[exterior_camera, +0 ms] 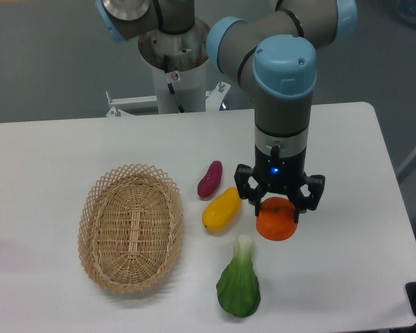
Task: Place the orange in the basket
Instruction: 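Lift the held orange up from the table with the gripper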
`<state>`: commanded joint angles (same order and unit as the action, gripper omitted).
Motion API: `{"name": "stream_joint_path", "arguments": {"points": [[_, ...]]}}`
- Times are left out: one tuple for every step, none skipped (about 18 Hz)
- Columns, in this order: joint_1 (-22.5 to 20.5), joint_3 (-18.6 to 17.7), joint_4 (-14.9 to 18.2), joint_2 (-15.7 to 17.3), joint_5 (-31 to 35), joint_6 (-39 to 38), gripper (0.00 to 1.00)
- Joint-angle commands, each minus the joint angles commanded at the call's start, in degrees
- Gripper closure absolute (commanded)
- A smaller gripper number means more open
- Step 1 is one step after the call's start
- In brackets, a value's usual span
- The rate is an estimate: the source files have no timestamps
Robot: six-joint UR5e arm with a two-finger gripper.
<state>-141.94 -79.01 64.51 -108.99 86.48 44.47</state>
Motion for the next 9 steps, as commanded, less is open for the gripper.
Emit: {"name": "stream_joint_path", "arguments": {"points": [[0.2, -0.3, -0.1, 0.0, 0.1, 0.0, 0.41], [0.3, -0.8, -0.1, 0.2, 0.1, 0.0, 0.41], [0.4, -0.7, 0.0, 0.2, 0.1, -0.1, 0.41], [0.8, -0.7, 0.0, 0.4, 0.1, -0.3, 0.41], [1.4, -0.9, -0.1, 0.9, 0.0, -1.6, 0.41], [1.5, -0.9, -0.1, 1.1, 0.0, -2.5, 0.41], [1.9, -1.1, -0.1, 1.1, 0.0, -3.4, 0.41], [2.6, -1.2, -0.1, 1.1, 0.0, -4.5, 0.41], [3.4, -1.8, -0.1, 1.4, 0.0, -5.4, 0.41]]}}
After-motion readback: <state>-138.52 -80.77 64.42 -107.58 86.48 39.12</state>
